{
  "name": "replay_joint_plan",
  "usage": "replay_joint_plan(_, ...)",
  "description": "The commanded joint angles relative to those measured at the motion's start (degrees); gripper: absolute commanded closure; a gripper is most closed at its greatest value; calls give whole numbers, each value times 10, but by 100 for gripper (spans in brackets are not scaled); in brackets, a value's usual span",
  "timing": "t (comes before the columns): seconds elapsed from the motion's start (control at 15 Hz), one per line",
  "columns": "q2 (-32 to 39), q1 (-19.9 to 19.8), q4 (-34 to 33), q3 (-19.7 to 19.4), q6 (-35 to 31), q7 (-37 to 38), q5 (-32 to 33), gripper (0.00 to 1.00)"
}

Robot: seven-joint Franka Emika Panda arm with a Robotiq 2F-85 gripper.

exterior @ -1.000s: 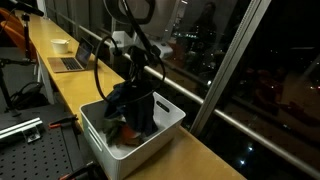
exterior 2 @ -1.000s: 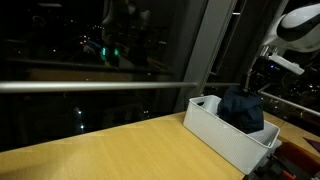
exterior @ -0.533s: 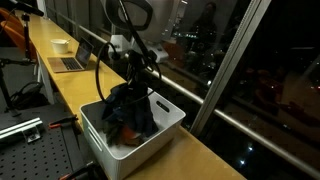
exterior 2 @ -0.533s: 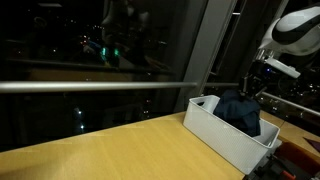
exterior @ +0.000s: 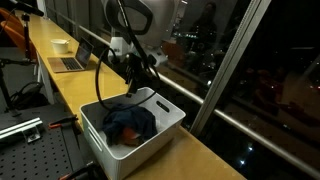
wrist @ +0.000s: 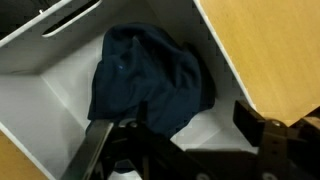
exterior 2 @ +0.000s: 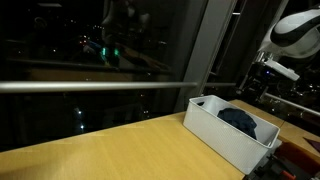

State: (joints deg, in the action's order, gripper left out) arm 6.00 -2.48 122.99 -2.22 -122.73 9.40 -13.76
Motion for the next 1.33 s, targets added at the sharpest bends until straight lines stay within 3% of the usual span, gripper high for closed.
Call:
replay_joint_plan(0.0, 1, -3, 4, 0, -6, -21, -19, 0)
replay_joint_plan(1.27, 5, 3, 17, 1, -7, -7, 0, 0)
